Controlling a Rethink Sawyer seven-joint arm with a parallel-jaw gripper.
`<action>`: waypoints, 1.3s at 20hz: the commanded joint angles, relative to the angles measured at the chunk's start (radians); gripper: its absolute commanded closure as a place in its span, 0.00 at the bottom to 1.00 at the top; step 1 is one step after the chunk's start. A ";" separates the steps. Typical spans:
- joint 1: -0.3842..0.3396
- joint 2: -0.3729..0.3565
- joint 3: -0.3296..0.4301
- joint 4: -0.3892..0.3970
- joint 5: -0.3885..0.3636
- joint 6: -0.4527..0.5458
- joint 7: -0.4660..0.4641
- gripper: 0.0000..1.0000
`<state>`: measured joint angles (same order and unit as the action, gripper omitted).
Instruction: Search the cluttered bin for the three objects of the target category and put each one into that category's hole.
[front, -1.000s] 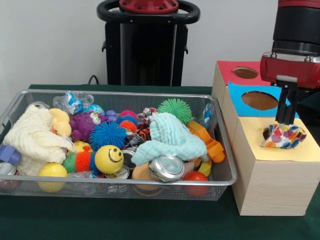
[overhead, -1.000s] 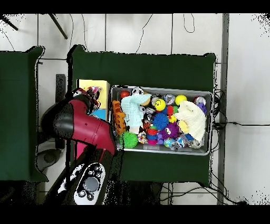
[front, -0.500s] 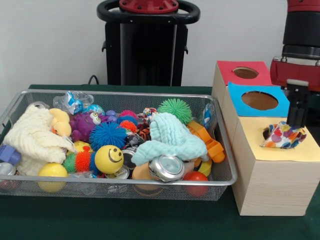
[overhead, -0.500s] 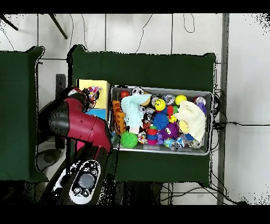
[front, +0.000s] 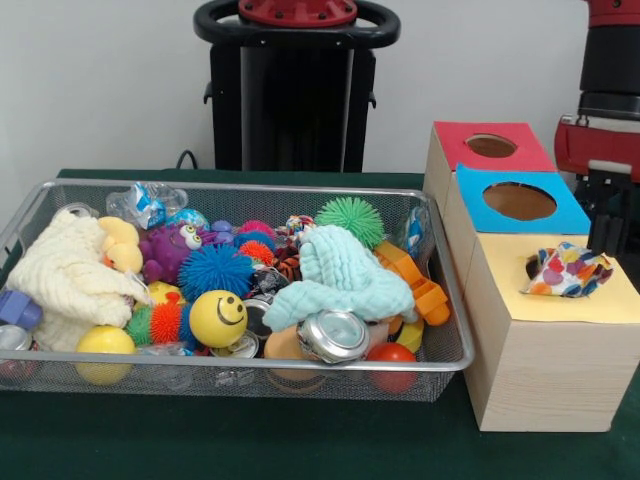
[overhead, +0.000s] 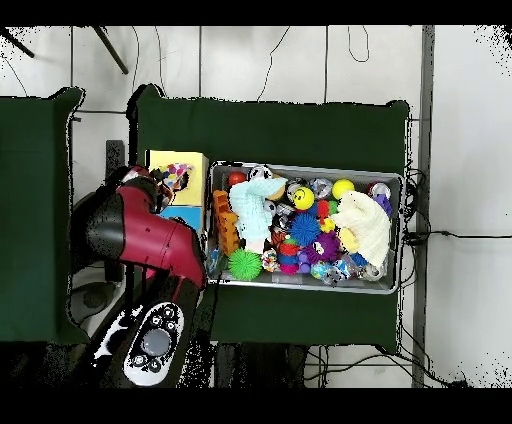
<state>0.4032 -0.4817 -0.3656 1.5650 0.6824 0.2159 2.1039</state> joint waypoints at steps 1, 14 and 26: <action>-0.011 0.055 0.084 0.009 0.029 0.097 0.242 1.00; -0.022 0.033 0.084 0.062 0.016 0.095 0.224 1.00; -0.050 0.007 0.069 0.124 -0.008 0.058 0.193 1.00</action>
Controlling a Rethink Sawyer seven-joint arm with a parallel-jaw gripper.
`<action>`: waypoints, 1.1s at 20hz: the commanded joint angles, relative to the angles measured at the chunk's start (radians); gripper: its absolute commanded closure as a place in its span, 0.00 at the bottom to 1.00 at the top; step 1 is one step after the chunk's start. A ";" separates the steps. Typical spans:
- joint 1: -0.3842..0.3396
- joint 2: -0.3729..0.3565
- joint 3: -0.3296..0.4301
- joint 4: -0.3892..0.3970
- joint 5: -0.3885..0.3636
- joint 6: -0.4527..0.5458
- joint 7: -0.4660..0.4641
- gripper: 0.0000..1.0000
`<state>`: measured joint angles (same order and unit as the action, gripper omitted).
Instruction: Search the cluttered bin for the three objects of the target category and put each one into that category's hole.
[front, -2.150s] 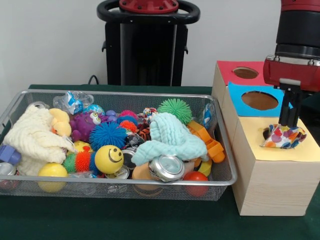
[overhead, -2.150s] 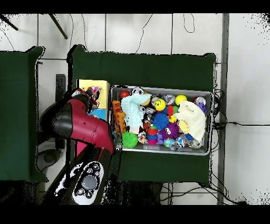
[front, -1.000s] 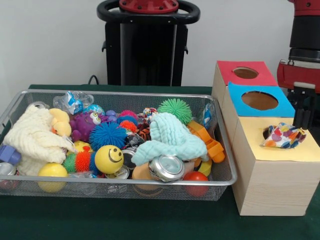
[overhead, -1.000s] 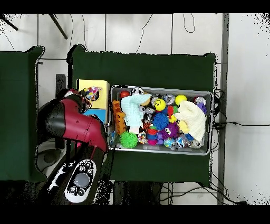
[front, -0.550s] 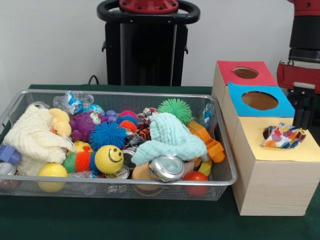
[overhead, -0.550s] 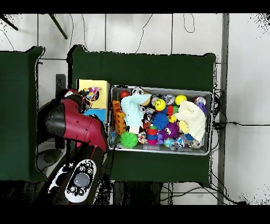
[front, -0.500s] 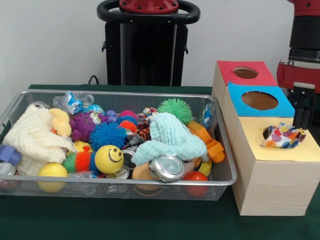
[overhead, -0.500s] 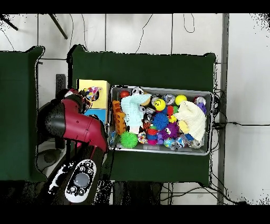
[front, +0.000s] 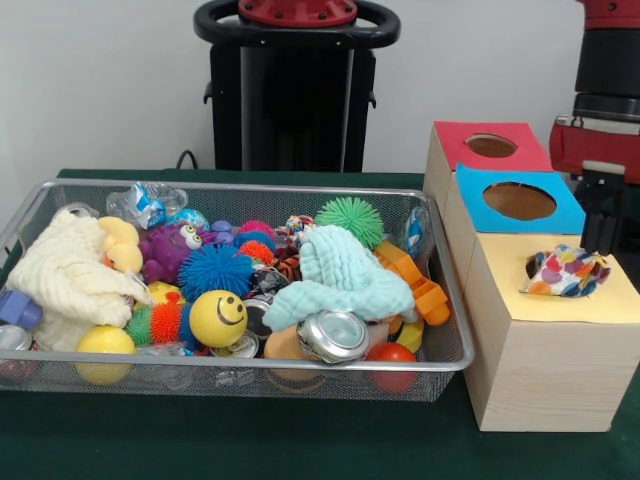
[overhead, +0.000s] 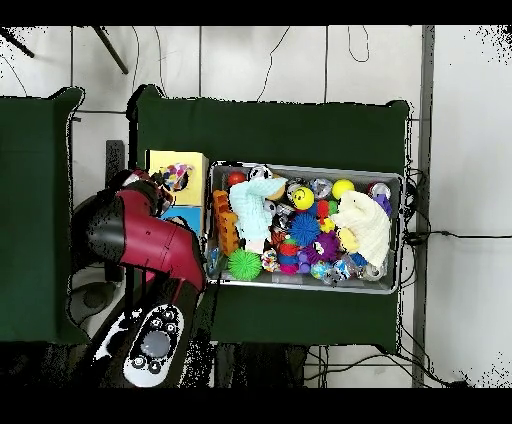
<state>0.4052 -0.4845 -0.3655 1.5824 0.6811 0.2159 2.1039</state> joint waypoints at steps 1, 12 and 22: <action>-0.058 0.008 0.074 0.113 -0.010 0.049 0.188 1.00; -0.109 0.044 0.112 0.120 -0.037 -0.059 0.165 1.00; -0.099 0.081 0.118 0.080 -0.013 -0.075 0.195 1.00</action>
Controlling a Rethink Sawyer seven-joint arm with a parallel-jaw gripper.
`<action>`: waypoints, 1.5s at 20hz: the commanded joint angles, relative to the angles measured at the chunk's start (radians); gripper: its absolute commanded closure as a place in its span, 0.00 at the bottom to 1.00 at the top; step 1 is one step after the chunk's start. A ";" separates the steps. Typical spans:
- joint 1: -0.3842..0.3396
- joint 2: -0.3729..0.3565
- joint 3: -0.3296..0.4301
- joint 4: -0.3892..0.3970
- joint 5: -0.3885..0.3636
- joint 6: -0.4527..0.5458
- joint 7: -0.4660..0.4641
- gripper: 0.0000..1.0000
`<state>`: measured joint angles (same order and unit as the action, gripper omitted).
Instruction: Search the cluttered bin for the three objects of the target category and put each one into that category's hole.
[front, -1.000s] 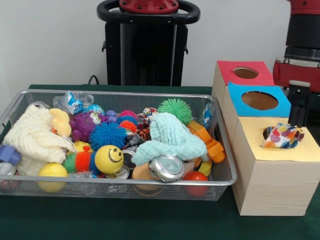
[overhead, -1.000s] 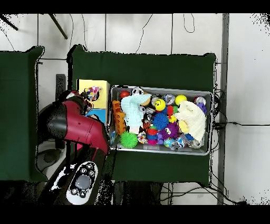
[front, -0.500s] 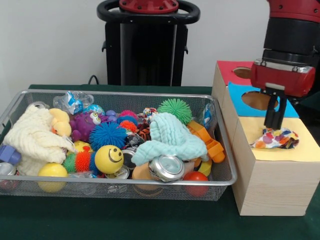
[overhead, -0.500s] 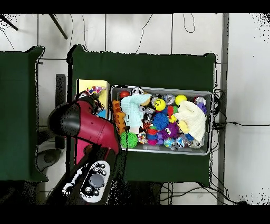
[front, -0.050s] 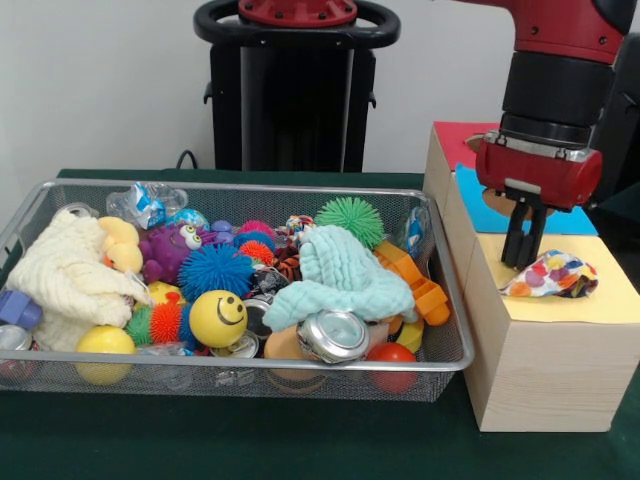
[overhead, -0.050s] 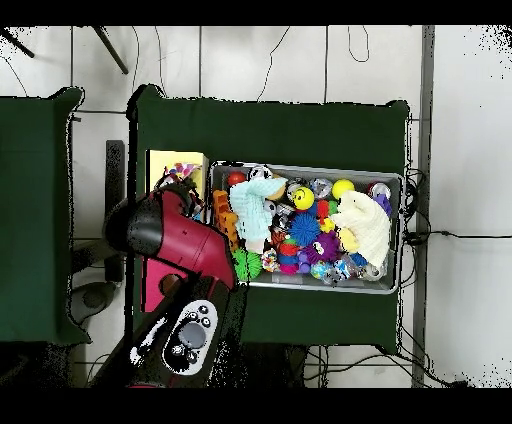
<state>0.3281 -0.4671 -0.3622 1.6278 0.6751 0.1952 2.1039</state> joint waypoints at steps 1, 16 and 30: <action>-0.019 0.066 0.115 0.030 -0.003 -0.051 0.198 1.00; 0.002 -0.044 0.068 0.055 -0.015 0.131 0.184 1.00; -0.068 -0.035 0.068 -0.049 -0.055 0.271 0.121 1.00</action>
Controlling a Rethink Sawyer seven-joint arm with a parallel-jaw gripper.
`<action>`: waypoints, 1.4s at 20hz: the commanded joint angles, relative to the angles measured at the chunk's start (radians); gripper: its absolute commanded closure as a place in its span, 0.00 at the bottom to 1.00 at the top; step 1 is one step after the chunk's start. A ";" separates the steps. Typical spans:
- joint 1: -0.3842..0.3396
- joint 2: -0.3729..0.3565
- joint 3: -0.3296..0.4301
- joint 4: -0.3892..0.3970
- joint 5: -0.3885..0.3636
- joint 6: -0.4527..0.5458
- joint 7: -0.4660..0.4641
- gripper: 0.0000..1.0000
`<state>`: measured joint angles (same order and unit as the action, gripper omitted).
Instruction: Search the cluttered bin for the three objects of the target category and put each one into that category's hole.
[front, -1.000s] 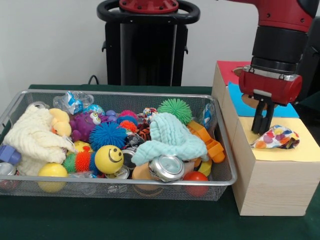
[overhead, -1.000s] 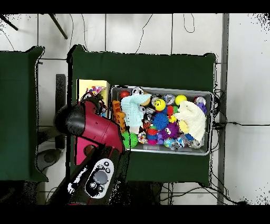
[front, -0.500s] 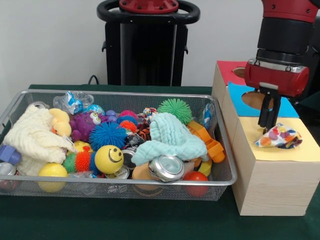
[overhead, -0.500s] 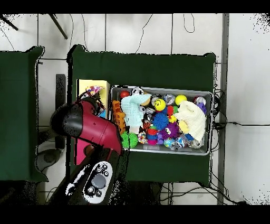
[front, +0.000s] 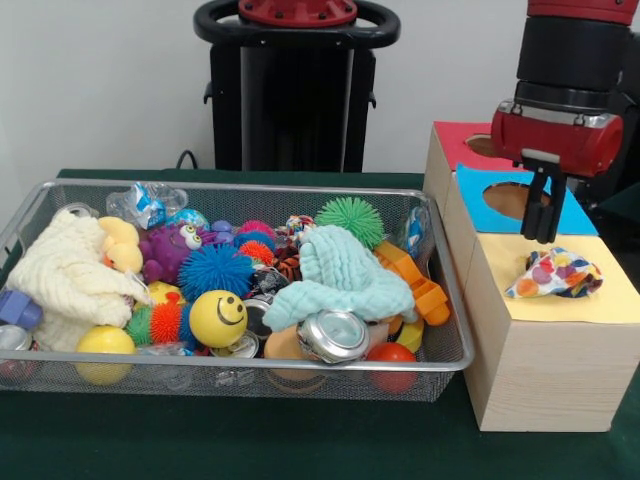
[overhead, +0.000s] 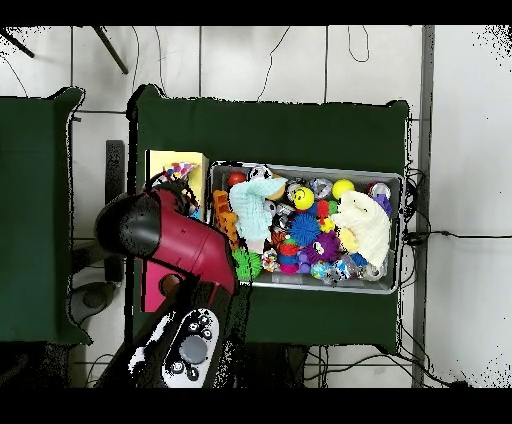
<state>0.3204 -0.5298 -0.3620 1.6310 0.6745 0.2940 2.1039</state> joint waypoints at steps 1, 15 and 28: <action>-0.064 0.032 0.061 -0.066 -0.057 0.184 0.122 1.00; -0.036 0.136 0.048 -0.198 0.010 0.275 0.290 1.00; -0.028 0.233 0.044 -0.281 0.033 0.253 0.337 1.00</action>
<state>0.3034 -0.3696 -0.3741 1.3853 0.6832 0.4707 2.1475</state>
